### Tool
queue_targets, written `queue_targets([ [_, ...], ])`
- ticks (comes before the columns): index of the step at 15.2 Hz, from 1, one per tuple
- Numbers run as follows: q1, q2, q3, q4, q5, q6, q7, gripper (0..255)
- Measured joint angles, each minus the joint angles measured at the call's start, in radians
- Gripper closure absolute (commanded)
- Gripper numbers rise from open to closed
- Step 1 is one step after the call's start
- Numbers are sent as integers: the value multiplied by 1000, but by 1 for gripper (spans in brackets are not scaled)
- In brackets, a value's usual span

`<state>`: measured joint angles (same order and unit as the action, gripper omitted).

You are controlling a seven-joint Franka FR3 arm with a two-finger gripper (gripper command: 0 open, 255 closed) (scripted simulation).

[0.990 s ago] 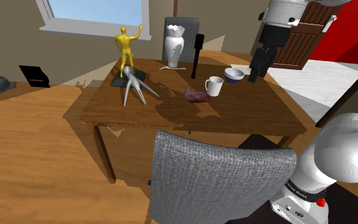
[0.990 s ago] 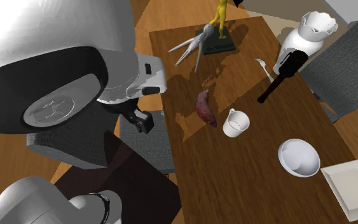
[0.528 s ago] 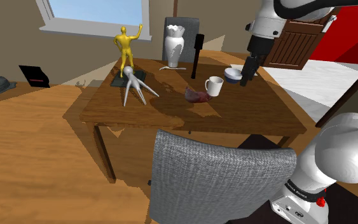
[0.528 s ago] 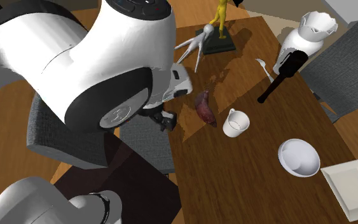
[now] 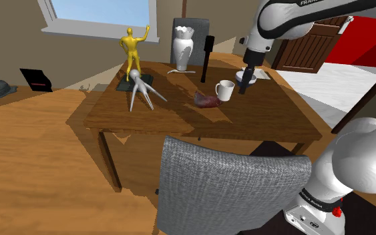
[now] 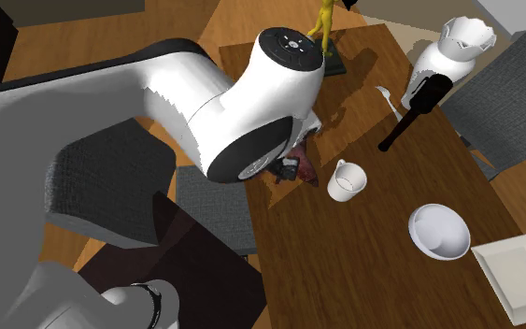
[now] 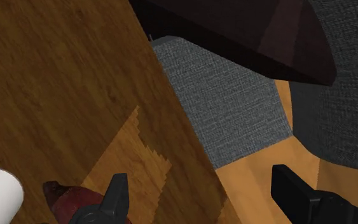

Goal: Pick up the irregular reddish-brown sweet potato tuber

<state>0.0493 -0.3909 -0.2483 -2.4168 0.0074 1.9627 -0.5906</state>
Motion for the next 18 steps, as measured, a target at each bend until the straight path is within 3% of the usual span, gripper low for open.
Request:
queue_targets([
  [9, 49, 367, -72, 169, 102, 195, -361, 0],
  [16, 32, 648, -44, 384, 213, 254, -611, 0],
  [18, 31, 679, -35, 392, 226, 276, -632, 0],
])
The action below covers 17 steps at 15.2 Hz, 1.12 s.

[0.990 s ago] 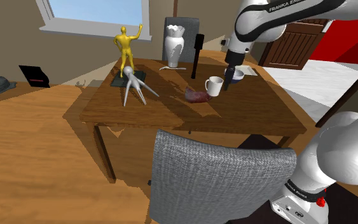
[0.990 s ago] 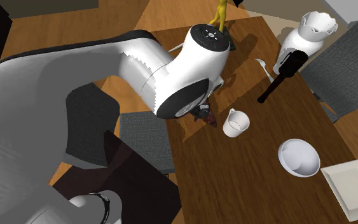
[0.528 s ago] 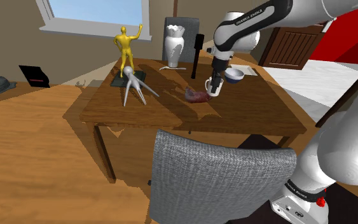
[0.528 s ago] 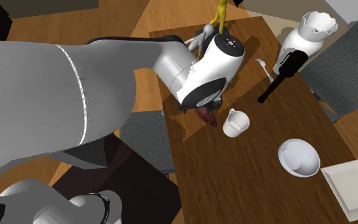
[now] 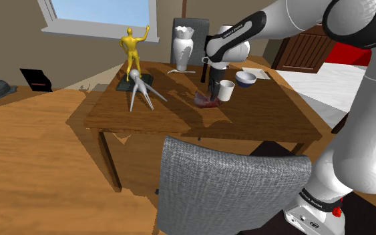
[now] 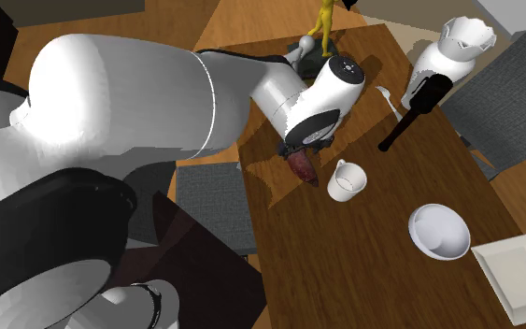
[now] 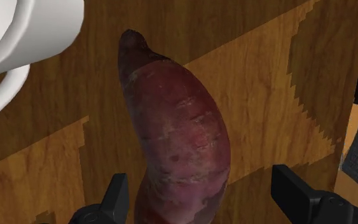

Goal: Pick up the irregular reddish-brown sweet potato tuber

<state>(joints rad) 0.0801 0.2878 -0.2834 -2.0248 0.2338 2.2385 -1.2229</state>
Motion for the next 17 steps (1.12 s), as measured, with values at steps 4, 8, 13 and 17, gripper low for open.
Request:
queue_targets([
  [4, -5, 38, 9, -5, 19, 41, -21, 0],
  [8, -9, 59, 13, -9, 31, 67, -31, 255],
  [13, -9, 60, 14, -9, 31, 68, -32, 255],
  [17, -9, 61, 14, -8, 32, 68, -32, 255],
])
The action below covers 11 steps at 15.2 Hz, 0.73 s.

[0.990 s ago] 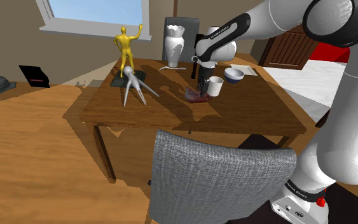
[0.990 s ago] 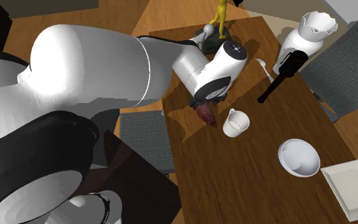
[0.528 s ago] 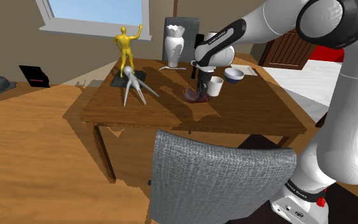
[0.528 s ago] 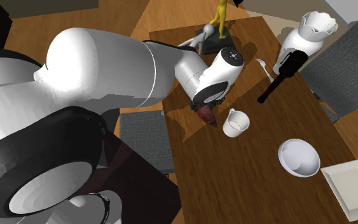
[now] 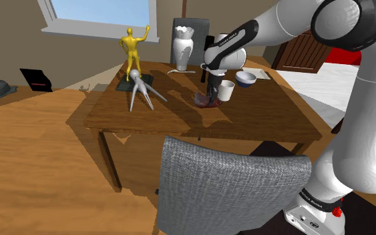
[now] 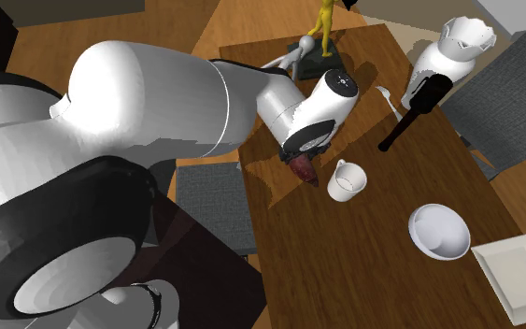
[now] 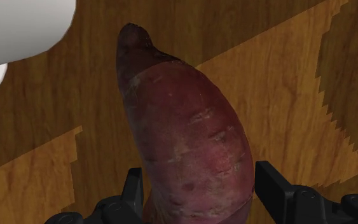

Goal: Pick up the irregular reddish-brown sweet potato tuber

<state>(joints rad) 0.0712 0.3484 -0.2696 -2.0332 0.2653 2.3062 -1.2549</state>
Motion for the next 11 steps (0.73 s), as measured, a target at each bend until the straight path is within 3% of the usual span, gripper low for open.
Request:
queue_targets([
  [11, 11, -82, -17, 29, -44, -107, 38, 255],
])
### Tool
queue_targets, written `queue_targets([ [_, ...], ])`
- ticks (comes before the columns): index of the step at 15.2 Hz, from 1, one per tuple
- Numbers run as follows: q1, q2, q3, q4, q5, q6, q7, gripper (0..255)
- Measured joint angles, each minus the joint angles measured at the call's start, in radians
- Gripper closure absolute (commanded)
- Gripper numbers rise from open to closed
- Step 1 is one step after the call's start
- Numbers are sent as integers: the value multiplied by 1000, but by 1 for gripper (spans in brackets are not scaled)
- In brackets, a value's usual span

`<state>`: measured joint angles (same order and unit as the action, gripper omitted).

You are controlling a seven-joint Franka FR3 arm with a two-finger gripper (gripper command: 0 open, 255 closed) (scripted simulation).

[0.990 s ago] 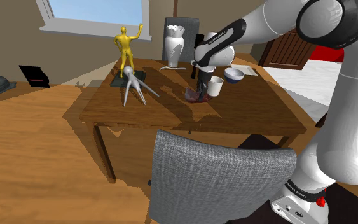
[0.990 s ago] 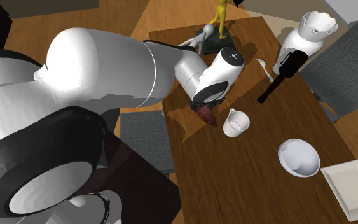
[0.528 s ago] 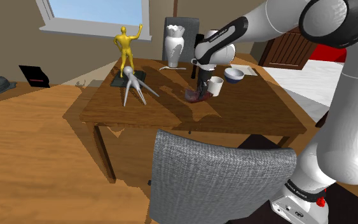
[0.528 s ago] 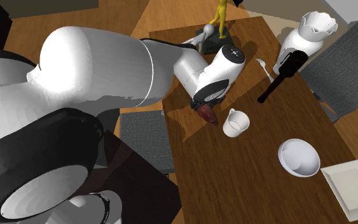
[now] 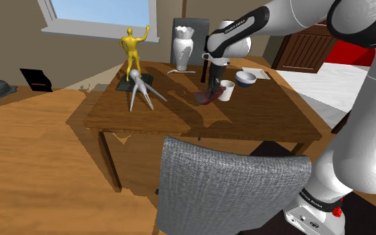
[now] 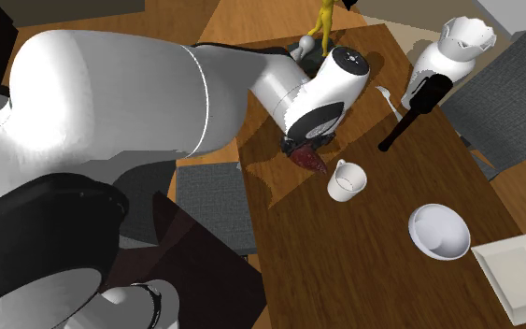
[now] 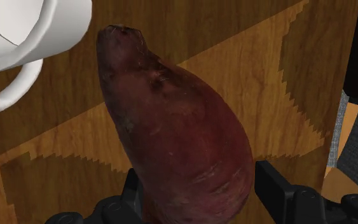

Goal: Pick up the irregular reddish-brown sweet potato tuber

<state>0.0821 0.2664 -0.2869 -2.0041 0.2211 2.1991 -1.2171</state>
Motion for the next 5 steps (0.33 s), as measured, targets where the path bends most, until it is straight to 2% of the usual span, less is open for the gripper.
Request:
queue_targets([
  [5, 3, -32, -5, 21, -17, -51, 16, 255],
])
